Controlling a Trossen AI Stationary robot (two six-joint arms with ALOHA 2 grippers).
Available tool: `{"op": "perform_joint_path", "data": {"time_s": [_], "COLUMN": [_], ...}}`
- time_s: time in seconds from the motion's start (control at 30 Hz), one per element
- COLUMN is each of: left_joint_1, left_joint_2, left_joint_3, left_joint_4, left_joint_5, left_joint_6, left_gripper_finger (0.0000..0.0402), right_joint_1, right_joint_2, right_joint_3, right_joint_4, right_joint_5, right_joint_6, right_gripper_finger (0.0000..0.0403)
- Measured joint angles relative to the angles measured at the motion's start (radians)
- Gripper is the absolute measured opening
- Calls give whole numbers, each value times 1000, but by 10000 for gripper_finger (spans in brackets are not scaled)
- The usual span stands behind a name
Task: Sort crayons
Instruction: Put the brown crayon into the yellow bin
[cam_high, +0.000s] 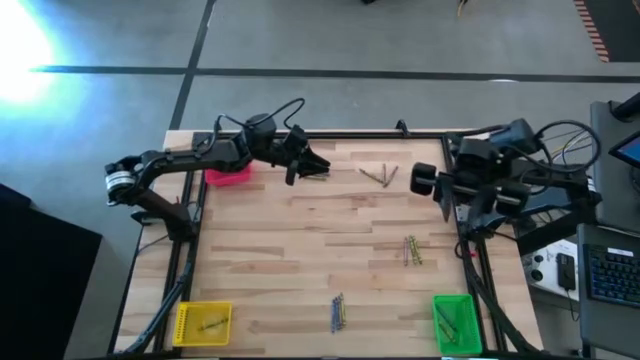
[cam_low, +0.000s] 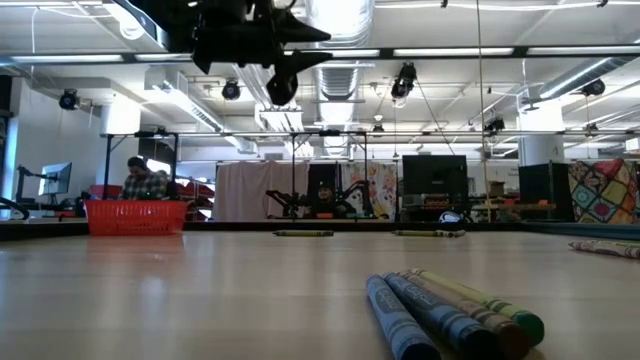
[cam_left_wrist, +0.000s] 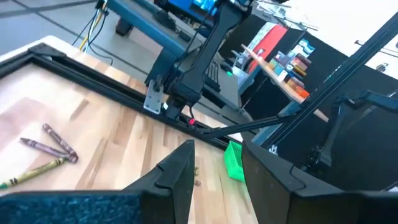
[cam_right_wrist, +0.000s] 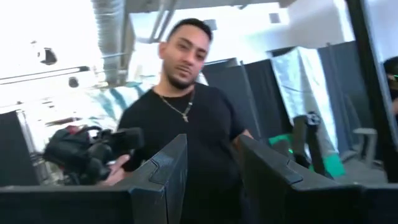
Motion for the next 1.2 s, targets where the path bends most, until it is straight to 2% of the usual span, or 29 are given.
{"op": "perform_joint_path", "data": {"time_s": [0.17, 0.37, 0.53, 0.6, 0.67, 0.7, 0.73, 0.77, 0.83, 0.9, 0.93, 0.97, 1.0, 1.07, 1.2], "left_joint_1": [-15, -41, -46, -46, -46, -44, -44, -44, -43, -43, -43, -43, -43, -43, -43], "left_joint_2": [4, 4, 4, 4, 4, 4, 4, 4, 4, 4, 4, 4, 4, 4, 4], "left_joint_3": [0, 0, 0, 0, 0, 0, 0, 0, 0, 0, 0, 0, 0, 0, 0], "left_joint_4": [-4, -5, -10, -21, -42, -60, -82, -111, -176, -252, -297, -341, -379, -442, -475], "left_joint_5": [0, 7, 8, 8, 0, -13, -27, -49, -93, -138, -161, -184, -207, -252, -308], "left_joint_6": [-4, 3, 20, 32, 36, 43, 51, 59, 73, 93, 105, 115, 127, 154, 200], "left_gripper_finger": [116, 116, 116, 116, 116, 116, 116, 116, 116, 116, 116, 116, 116, 116, 116], "right_joint_1": [31, 33, 37, 20, -11, -29, -49, -71, -115, -152, -177, -209, -247, -324, -458], "right_joint_2": [3, 1, 1, -2, -5, -6, -7, -8, 0, 21, 32, 37, 40, 50, 97], "right_joint_3": [25, 25, 25, 15, 2, -7, -15, -21, -36, -58, -69, -81, -97, -142, -263], "right_joint_4": [-6, -6, -16, -109, -304, -440, -598, -765, -1093, -1382, -1501, -1603, -1689, -1766, -1571], "right_joint_5": [3, 67, 65, 62, 83, 136, 235, 378, 770, 1205, 1364, 1461, 1505, 1512, 1390], "right_joint_6": [3, 12, 21, -13, -116, -192, -271, -334, -373, -248, -144, -40, 49, 176, 205], "right_gripper_finger": [131, 132, 132, 132, 132, 132, 132, 132, 132, 132, 132, 132, 132, 132, 132]}}
